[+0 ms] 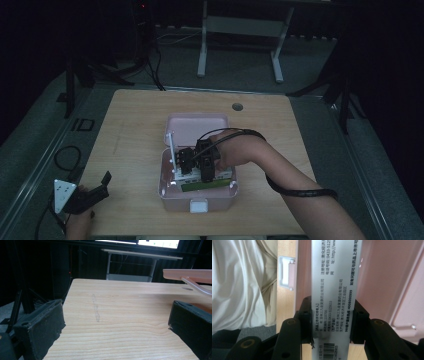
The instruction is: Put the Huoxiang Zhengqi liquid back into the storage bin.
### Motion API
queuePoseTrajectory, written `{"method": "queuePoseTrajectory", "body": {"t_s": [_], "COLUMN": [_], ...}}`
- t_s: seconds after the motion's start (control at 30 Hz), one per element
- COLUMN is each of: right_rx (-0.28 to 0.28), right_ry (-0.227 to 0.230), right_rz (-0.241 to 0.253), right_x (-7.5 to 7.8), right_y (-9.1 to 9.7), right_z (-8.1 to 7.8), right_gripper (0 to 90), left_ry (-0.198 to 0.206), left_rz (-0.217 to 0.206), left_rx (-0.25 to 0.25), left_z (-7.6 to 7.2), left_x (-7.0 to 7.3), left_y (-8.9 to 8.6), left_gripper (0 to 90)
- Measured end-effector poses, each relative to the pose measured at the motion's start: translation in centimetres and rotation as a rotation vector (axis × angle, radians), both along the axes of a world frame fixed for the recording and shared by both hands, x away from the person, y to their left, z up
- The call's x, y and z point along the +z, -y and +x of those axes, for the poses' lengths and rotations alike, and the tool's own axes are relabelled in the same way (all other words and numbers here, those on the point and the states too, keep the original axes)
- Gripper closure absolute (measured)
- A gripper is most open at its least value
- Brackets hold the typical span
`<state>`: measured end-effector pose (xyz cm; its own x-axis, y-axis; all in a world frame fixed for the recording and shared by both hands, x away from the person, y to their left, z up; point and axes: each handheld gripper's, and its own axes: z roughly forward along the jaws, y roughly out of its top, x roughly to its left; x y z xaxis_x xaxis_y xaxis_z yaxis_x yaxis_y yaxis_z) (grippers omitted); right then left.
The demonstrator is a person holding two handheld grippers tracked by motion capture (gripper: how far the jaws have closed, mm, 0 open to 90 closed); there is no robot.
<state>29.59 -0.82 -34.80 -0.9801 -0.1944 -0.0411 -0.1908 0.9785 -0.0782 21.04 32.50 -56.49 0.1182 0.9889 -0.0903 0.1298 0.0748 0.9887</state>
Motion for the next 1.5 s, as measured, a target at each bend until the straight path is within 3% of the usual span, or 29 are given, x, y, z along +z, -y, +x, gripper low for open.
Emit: {"method": "queuePoseTrajectory", "body": {"t_s": [0.17,0.43,0.93,1.2,1.5], "right_rx": [-0.028,-0.089,-0.092,-0.089,-0.103], "right_ry": [-0.011,-0.047,-0.103,-0.121,-0.132], "right_rz": [0.012,0.024,0.002,-0.004,0.024], "right_x": [-1.3,-5.2,-9.6,-10.8,-10.8], "right_y": [0.6,1.7,1.9,1.9,2.3], "right_z": [0.7,1.9,1.9,1.9,2.1], "right_gripper": [62.3,62.3,62.2,62.2,61.1], "left_ry": [0.001,-0.001,0.002,0.003,0.002], "left_rz": [0.0,0.001,0.001,0.0,0.001], "left_rx": [-0.001,0.0,-0.003,-0.004,-0.004], "left_z": [0.0,0.0,0.0,0.0,0.1], "left_x": [0.0,0.0,0.0,0.0,0.0], "left_y": [0.0,0.0,0.0,0.0,0.1], "left_gripper": [0.7,0.7,0.7,0.7,0.6]}}
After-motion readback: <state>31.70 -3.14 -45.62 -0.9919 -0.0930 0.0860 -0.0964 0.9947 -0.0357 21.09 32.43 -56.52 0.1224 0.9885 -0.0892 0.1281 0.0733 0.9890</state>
